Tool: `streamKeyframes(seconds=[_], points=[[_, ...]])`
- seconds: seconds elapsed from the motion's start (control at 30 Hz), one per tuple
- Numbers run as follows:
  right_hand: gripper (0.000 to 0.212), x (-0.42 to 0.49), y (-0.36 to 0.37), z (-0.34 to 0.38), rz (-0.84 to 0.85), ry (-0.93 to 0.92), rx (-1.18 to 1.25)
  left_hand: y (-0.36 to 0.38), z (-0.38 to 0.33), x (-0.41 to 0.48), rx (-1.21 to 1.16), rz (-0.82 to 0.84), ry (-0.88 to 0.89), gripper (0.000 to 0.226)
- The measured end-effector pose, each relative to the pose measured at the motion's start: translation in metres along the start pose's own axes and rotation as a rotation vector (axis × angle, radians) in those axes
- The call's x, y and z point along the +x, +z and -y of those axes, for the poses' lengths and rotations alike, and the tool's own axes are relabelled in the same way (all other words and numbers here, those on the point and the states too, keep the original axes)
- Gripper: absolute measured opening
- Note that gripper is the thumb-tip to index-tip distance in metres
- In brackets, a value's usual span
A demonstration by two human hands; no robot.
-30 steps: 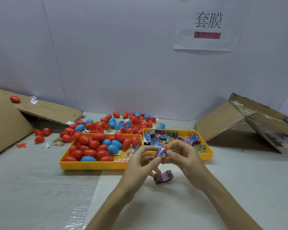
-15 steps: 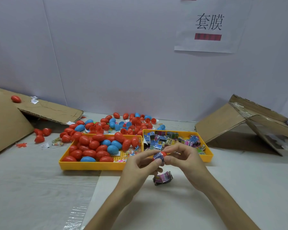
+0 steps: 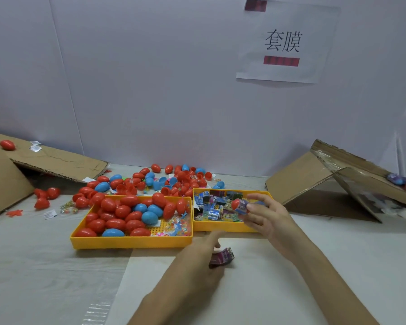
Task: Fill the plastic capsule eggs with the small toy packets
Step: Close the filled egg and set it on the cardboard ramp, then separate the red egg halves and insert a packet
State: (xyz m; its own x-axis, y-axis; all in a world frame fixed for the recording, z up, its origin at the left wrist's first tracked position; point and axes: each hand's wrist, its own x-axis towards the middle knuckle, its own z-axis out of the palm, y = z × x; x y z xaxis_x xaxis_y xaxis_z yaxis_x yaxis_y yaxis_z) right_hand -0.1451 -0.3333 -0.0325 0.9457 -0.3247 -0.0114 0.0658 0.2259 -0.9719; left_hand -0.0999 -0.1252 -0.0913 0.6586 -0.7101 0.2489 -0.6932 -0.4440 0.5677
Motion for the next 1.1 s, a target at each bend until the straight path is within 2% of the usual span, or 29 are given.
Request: streamKeyframes(seconds=[0.1, 0.2, 0.27, 0.37, 0.43, 0.57, 0.7, 0.77, 0.83, 0.97, 1.1], points=[[0.042, 0.015, -0.010, 0.024, -0.022, -0.008, 0.043, 0.003, 0.003, 0.000, 0.017, -0.007, -0.019, 0.056], [0.024, 0.036, -0.037, 0.067, -0.169, -0.200, 0.382, 0.004, 0.007, -0.001, 0.025, -0.036, -0.009, 0.053], [0.025, 0.044, -0.057, 0.088, -0.280, -0.291, 0.597, 0.005, 0.008, 0.000, 0.023, -0.045, -0.004, 0.051], [0.028, 0.047, -0.068, 0.076, -0.341, -0.292, 0.696, 0.005, 0.008, 0.000, 0.023, -0.042, -0.003, 0.050], [0.021, 0.044, -0.057, 0.045, -0.327, -0.205, 0.554, 0.005, 0.008, -0.001, 0.036, -0.050, 0.000, 0.050], [0.019, 0.029, -0.026, -0.010, -0.223, -0.048, 0.053, 0.004, 0.006, -0.004, 0.049, -0.084, 0.009, 0.049], [0.021, 0.016, -0.006, -0.036, 0.052, -0.157, -0.521, 0.003, 0.005, -0.003, 0.021, -0.115, 0.020, 0.045], [0.021, 0.011, 0.001, -0.044, 0.131, -0.198, -0.736, 0.003, 0.005, -0.003, 0.012, -0.111, 0.026, 0.045], [0.029, 0.007, 0.005, -0.048, 0.163, -0.195, -0.844, 0.003, 0.006, -0.003, 0.004, -0.107, 0.019, 0.039], [0.040, 0.005, 0.005, -0.047, 0.200, -0.143, -0.844, 0.004, 0.006, -0.002, -0.016, -0.105, 0.008, 0.042], [0.034, 0.005, 0.006, -0.050, 0.220, -0.145, -1.024, 0.006, 0.008, -0.001, -0.022, -0.099, -0.007, 0.047]])
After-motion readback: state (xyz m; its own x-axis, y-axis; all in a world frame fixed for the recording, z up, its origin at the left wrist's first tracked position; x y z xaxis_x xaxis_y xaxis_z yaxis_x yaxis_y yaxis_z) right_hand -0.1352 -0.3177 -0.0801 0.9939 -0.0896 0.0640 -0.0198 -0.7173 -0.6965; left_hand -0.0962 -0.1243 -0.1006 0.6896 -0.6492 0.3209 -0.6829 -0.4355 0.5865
